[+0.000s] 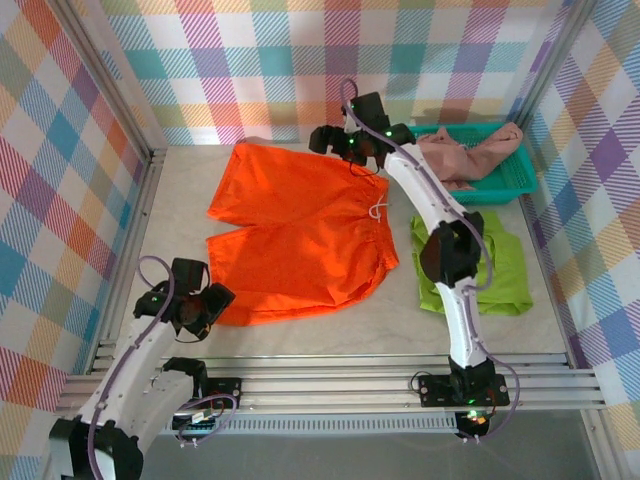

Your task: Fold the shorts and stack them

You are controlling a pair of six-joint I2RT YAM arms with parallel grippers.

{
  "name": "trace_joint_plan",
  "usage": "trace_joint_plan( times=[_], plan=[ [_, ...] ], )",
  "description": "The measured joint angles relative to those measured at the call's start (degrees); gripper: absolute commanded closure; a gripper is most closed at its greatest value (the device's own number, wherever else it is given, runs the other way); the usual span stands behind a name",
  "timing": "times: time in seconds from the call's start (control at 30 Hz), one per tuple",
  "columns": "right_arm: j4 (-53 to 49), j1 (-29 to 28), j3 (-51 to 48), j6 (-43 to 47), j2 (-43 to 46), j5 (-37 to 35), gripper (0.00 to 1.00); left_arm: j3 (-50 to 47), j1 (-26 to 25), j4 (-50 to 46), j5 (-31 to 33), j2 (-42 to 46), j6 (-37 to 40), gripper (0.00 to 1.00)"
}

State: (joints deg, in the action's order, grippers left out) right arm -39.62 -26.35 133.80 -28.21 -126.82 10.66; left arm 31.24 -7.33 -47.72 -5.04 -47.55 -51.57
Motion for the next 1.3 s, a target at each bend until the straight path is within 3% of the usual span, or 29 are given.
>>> trace_joint_plan(
  times=[0.27,0.6,0.87,0.97,1.17,1.3],
  plan=[
    [6.7,-1.9,-24.2,0.6,22.2,0.9,0.06,-0.5,0.0,4.8,0.6,-4.0,1.7,0.47],
    [10.0,-1.7,-55.3,0.6,37.5,-1.6,0.06,-2.2,0.0,9.1,0.4,-4.7,3.1,0.62],
    [10.0,-1.7,-69.4,-2.7,46.2,-4.0,0.06,-5.7,0.0,10.4,0.7,-4.9,3.1,0.84],
    [10.0,-1.4,-73.8,-5.5,48.2,-4.3,0.06,-6.1,0.0,10.4,0.8,-4.8,3.0,1.0],
    [9.8,-0.3,-80.3,-11.7,50.8,-5.4,0.06,-5.0,0.0,8.5,1.8,-3.3,3.7,1.0],
    [9.9,0.4,-84.2,-16.8,52.5,-6.2,0.15,-0.5,0.0,6.0,3.1,-1.0,5.0,1.0]
  ],
)
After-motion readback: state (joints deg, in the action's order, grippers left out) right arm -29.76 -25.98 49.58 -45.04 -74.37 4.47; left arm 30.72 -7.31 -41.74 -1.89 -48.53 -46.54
